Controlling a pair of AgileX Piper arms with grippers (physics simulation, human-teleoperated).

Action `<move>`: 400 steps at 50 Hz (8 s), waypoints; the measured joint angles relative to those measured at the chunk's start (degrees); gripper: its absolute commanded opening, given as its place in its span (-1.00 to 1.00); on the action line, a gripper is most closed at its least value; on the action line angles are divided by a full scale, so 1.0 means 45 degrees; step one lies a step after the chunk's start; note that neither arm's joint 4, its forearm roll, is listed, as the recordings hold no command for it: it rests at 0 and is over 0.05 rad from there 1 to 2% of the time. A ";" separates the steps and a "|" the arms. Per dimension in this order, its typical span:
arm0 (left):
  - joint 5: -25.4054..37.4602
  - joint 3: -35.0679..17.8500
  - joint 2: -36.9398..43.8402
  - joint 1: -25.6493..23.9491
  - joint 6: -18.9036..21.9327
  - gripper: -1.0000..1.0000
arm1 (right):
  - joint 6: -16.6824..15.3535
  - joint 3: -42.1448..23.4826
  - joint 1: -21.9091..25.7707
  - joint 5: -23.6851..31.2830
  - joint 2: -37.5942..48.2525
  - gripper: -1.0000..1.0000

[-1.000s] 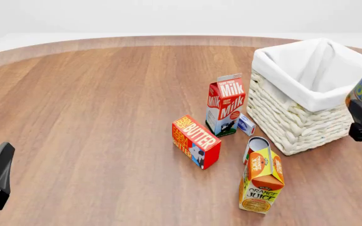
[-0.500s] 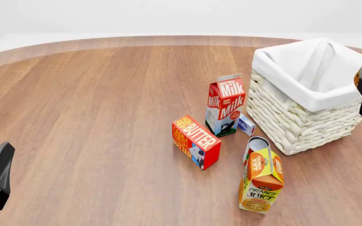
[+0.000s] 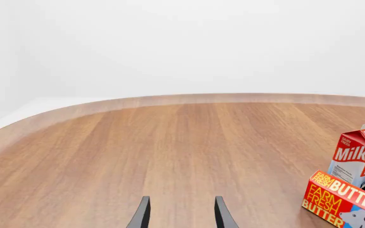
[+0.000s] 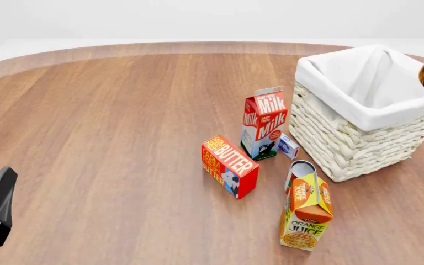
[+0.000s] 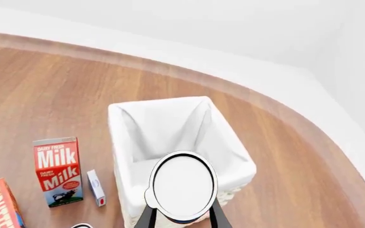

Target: Pick up the alphabet soup, and put it in the basket.

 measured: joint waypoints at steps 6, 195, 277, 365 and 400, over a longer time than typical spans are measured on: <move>0.0000 0.0000 0.0000 0.0000 0.0000 1.00 | -0.0051 -0.0323 0.0020 0.0128 0.0286 -1.00; 0.0000 0.0000 0.0000 0.0000 0.0000 1.00 | -0.0568 -0.6819 -0.0312 0.2152 1.0749 -1.00; 0.0000 0.0000 0.0000 0.0000 0.0000 1.00 | -0.0851 -0.7821 -0.0939 0.1614 1.3438 -1.00; 0.0000 0.0000 0.0000 0.0000 0.0000 1.00 | -0.0433 -0.7218 -0.1468 0.0366 1.2189 1.00; 0.0000 0.0000 0.0000 0.0000 0.0000 1.00 | -0.0206 -0.5225 -0.1363 -0.0351 0.9162 1.00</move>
